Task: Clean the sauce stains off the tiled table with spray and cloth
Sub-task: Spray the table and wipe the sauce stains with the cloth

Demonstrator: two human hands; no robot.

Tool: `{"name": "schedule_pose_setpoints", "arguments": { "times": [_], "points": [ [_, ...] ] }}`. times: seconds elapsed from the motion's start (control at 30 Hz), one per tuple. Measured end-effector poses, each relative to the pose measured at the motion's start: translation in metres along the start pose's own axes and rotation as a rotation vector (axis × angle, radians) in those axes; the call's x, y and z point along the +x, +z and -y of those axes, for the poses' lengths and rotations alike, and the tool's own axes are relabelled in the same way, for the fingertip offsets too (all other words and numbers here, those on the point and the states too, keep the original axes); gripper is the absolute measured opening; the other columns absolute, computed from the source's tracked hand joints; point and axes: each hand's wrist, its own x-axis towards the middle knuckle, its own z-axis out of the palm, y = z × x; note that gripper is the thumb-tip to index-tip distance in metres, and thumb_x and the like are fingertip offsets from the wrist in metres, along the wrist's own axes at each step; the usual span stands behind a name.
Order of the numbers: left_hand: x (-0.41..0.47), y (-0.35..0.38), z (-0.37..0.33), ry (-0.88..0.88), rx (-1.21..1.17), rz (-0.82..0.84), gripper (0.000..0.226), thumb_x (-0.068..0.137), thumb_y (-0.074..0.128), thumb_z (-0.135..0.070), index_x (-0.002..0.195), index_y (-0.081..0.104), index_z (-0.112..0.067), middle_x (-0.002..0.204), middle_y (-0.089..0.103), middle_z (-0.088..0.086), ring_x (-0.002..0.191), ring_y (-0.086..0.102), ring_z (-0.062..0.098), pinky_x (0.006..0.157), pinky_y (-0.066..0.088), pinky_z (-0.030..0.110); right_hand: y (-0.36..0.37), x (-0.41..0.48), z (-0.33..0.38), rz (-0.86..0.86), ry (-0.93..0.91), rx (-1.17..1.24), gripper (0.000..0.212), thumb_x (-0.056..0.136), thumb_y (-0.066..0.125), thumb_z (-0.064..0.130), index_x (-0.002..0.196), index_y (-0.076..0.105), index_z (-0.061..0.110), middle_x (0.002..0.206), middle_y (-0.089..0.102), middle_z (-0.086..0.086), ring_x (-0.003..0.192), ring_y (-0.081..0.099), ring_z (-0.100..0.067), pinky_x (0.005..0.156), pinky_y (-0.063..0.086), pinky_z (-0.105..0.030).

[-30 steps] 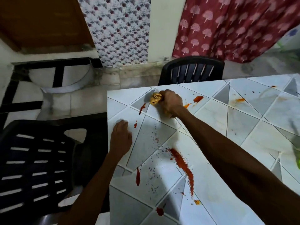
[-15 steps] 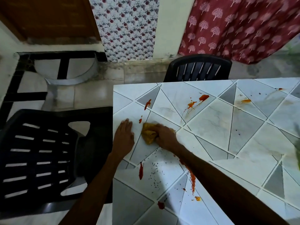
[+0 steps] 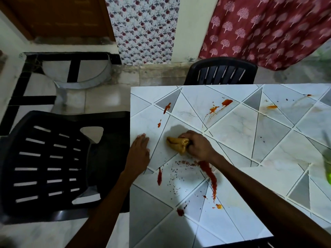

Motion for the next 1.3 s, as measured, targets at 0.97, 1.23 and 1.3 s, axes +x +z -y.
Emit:
{"name": "schedule_pose_setpoints", "arguments": {
  "times": [0.97,1.23,1.3],
  "points": [
    [-0.076,0.001,-0.037,-0.105,0.036,0.138,0.062,0.090,0.066,-0.019,0.143,0.042,0.003,0.153,0.036,0.020,0.145,0.029,0.036,0.120,0.025,0.044,0.075,-0.113,-0.031,0.207,-0.147,-0.501,0.042,0.094,0.062,0.037,0.136,0.060,0.039,0.145,0.054,0.005,0.140,0.040,-0.031,0.113,0.030,-0.051],
    [-0.068,-0.011,-0.046,-0.149,0.005,0.115,0.047,0.094,0.058,-0.018,0.137,0.049,0.000,0.148,0.043,0.018,0.141,0.035,0.034,0.115,0.030,0.045,0.012,-0.096,0.001,-0.076,-0.213,-0.309,0.049,0.076,0.053,0.023,0.121,0.070,0.029,0.126,0.064,0.000,0.105,0.058,-0.034,0.084,0.048,-0.042],
    [-0.065,-0.015,-0.049,-0.153,0.003,0.102,0.045,0.093,0.057,-0.016,0.135,0.051,0.000,0.143,0.048,0.019,0.135,0.041,0.035,0.111,0.035,0.044,-0.007,-0.084,0.011,-0.128,-0.220,-0.287,0.050,0.075,0.050,0.026,0.119,0.072,0.027,0.121,0.067,-0.001,0.104,0.060,-0.035,0.084,0.051,-0.043]
  ]
}}
